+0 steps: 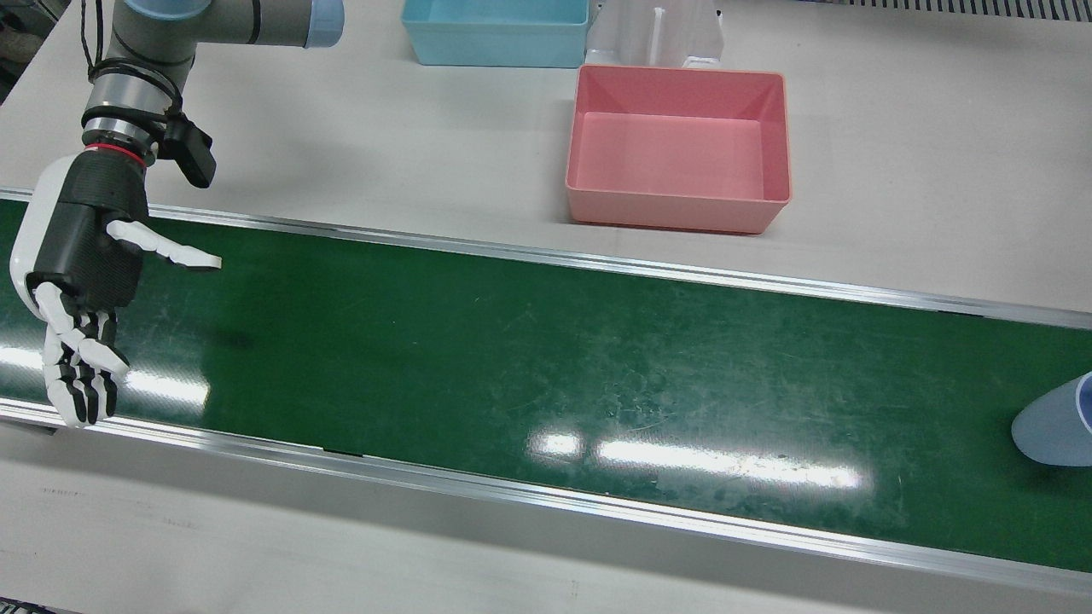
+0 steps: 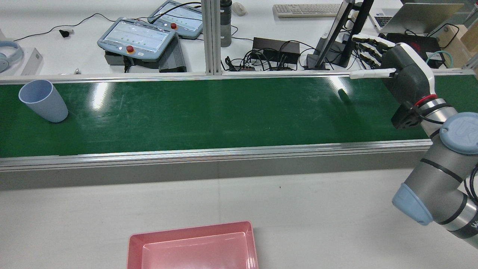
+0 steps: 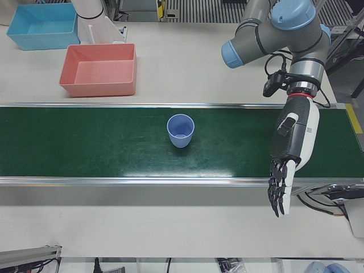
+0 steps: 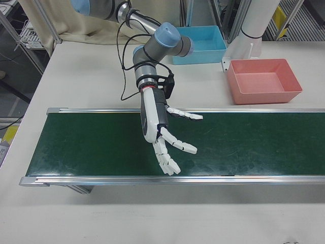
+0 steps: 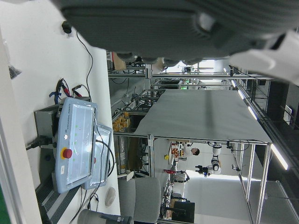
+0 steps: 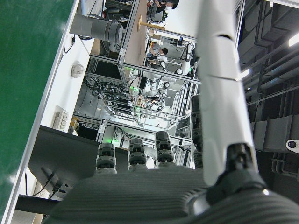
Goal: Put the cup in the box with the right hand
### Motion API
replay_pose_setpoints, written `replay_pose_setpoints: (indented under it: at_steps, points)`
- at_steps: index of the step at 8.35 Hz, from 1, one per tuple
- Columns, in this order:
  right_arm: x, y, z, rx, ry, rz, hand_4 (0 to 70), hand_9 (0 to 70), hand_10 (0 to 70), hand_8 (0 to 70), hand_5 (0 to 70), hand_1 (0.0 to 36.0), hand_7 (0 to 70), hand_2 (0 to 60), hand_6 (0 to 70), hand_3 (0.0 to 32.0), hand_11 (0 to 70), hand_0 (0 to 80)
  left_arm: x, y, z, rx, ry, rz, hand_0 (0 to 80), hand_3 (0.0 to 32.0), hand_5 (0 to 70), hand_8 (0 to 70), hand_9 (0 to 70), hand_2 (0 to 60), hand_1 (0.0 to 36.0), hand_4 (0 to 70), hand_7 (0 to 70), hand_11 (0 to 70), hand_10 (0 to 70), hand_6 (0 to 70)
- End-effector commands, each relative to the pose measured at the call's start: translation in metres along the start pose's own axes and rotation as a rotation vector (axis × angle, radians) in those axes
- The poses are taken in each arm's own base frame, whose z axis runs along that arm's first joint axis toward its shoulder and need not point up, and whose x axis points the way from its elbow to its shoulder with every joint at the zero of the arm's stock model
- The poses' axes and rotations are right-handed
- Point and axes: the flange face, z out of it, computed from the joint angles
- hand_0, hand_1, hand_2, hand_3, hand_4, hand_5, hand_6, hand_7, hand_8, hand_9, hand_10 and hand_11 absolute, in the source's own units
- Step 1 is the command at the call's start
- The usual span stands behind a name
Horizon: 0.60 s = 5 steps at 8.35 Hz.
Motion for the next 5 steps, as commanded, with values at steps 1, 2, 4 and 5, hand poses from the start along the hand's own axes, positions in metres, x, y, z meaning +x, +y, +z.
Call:
replay_pose_setpoints:
  at_steps: [1, 2, 4, 5]
  points:
    - [-0.0011, -0.0002, 0.0003, 0.0, -0.002, 0.0, 8.4, 13.2, 4.7, 8.3, 18.1, 36.0, 18.7, 60.0, 9.3, 0.0, 12.7, 80.0, -0.0008, 0.0, 0.0004, 0.0, -0.001, 0.0, 0.0, 0.0, 0.0, 0.0, 0.0, 0.0, 0.0, 0.0, 0.0, 0.0, 0.0, 0.0]
    - [-0.0012, -0.0002, 0.0003, 0.0, -0.002, 0.0, 10.8, 13.4, 4.8, 8.4, 18.1, 36.0, 19.1, 60.0, 9.3, 0.0, 12.8, 80.0, 0.0, 0.0, 0.0, 0.0, 0.0, 0.0, 0.0, 0.0, 0.0, 0.0, 0.0, 0.0, 0.0, 0.0, 0.0, 0.0, 0.0, 0.0]
    - [-0.0012, -0.0003, 0.0002, 0.001, -0.002, 0.0, 9.4, 13.6, 4.8, 8.5, 18.1, 36.0, 19.8, 60.0, 9.5, 0.0, 12.8, 80.0, 0.0, 0.0, 0.0, 0.0, 0.0, 0.0, 0.0, 0.0, 0.0, 0.0, 0.0, 0.0, 0.0, 0.0, 0.0, 0.0, 0.0, 0.0]
    - [-0.0012, -0.0002, 0.0003, 0.0, -0.002, 0.0, 8.3, 13.7, 4.8, 8.5, 18.1, 36.0, 20.1, 60.0, 9.5, 0.0, 12.9, 80.0, 0.0, 0.0, 0.0, 0.0, 0.0, 0.0, 0.0, 0.0, 0.0, 0.0, 0.0, 0.0, 0.0, 0.0, 0.0, 0.0, 0.0, 0.0]
